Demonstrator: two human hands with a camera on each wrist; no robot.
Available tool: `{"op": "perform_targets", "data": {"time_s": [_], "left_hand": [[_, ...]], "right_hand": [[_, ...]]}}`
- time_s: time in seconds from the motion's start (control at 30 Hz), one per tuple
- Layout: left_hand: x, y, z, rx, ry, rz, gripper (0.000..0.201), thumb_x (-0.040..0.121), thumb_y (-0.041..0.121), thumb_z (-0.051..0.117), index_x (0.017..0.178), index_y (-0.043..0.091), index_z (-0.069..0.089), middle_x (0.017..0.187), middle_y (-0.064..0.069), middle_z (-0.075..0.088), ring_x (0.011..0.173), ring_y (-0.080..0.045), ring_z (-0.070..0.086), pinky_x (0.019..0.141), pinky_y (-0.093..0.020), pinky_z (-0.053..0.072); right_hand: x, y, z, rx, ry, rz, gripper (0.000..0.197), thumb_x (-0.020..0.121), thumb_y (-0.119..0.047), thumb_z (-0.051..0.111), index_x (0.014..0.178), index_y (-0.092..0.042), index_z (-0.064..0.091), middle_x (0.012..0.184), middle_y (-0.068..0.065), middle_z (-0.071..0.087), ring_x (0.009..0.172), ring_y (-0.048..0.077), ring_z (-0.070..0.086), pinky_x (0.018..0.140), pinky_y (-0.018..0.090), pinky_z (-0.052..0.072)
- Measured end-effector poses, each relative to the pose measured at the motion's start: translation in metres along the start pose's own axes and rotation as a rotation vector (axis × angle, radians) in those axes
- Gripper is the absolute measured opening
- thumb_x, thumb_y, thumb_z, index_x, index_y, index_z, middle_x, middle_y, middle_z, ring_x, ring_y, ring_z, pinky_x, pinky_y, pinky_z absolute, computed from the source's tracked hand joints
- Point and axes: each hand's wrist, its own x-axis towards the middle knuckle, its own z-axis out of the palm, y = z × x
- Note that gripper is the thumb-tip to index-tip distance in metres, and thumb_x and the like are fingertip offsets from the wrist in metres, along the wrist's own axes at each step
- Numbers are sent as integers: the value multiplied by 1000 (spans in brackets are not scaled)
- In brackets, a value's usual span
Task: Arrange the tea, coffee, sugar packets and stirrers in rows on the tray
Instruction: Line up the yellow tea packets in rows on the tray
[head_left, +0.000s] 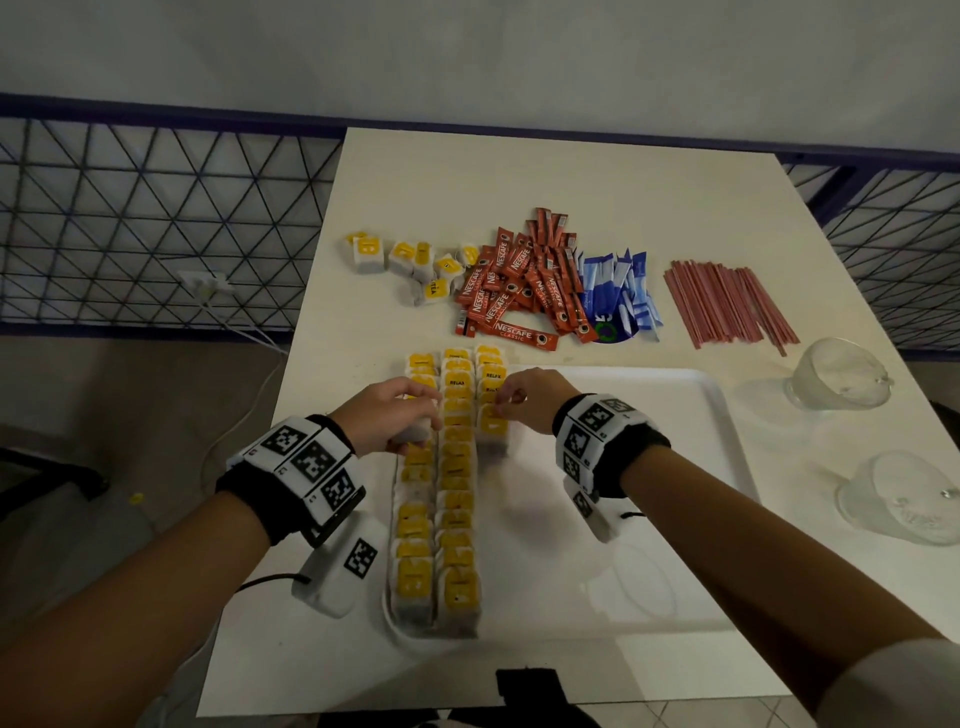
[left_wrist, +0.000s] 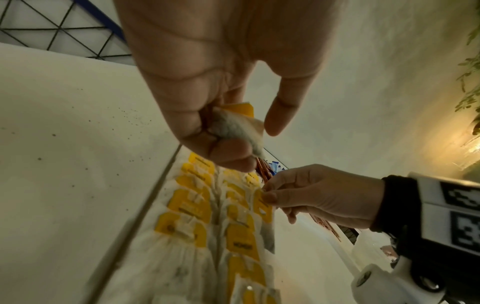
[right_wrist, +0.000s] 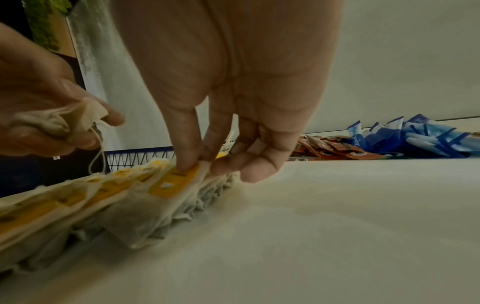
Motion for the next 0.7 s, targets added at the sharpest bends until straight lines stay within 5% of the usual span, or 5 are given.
{"op": "perform_targets", "data": {"time_s": [0.47,0.7], "left_hand": [[-3,3,9,-254,-39,10,24,91,-9,39,91,10,54,81,-15,62,60,-21,60,47,-19,51],[0,-1,14,-176,-79,96,34,88,-11,49,108,16,53,95,-6,56,77,-16,62,59,-16,55]], "right_hand": [[2,4,3,-20,10,-67,28,92,-20,51,118,-9,54,118,14,57,108,30,52,89,35,42],[-3,4,-6,257,122,-94,36,94,-35,48,102,-2,60,91,11,56,82,19,48,72,27,36]]}}
